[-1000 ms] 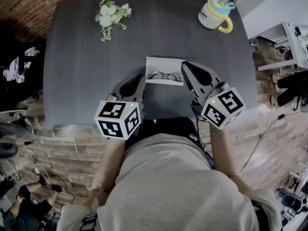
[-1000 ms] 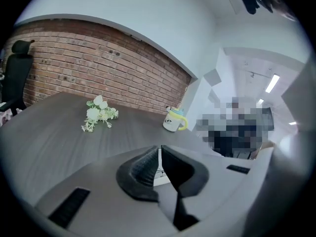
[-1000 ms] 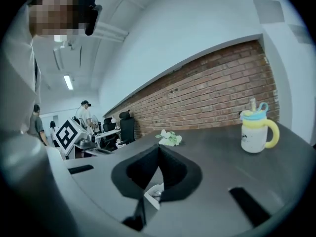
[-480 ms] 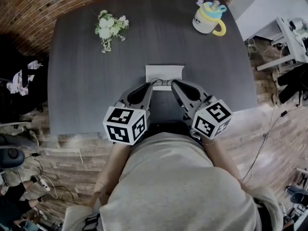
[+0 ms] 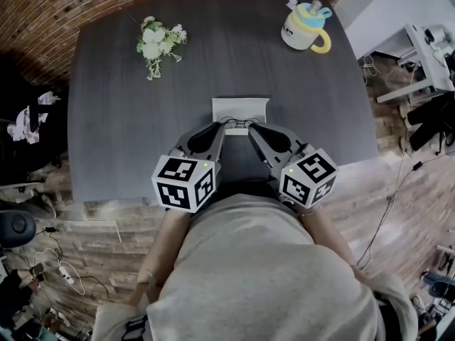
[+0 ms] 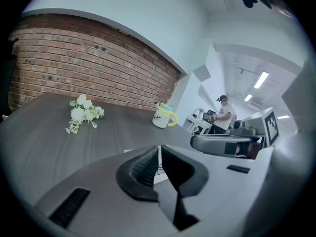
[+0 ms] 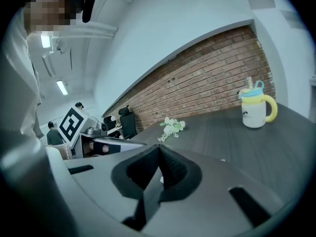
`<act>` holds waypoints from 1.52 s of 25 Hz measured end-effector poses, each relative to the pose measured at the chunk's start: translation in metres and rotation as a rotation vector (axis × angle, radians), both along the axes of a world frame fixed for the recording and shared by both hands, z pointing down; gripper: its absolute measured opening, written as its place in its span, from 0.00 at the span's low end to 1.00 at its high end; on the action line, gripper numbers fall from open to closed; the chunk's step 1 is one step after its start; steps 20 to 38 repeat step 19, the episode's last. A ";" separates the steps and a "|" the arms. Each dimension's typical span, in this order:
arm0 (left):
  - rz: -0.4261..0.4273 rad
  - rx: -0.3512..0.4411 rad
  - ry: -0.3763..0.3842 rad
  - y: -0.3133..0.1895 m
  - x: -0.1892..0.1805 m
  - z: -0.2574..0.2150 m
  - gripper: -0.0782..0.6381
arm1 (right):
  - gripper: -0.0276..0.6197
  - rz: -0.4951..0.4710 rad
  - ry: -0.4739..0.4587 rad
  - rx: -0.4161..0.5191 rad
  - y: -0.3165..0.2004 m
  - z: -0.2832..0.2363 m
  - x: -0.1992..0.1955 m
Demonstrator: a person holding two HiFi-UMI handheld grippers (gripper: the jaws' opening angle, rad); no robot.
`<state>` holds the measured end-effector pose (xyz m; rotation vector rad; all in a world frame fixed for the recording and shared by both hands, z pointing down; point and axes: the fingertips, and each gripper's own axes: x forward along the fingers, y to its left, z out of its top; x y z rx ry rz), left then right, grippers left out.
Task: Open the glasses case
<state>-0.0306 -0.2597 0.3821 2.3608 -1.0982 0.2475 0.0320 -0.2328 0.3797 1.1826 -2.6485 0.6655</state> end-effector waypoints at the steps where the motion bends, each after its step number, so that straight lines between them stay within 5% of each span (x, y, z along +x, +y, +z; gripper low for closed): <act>1: 0.004 -0.001 -0.001 0.000 0.001 0.000 0.16 | 0.05 0.001 0.001 -0.008 0.001 0.001 0.000; 38: 0.041 -0.050 -0.005 0.007 0.006 0.011 0.16 | 0.05 -0.040 0.031 -0.036 -0.001 0.013 -0.006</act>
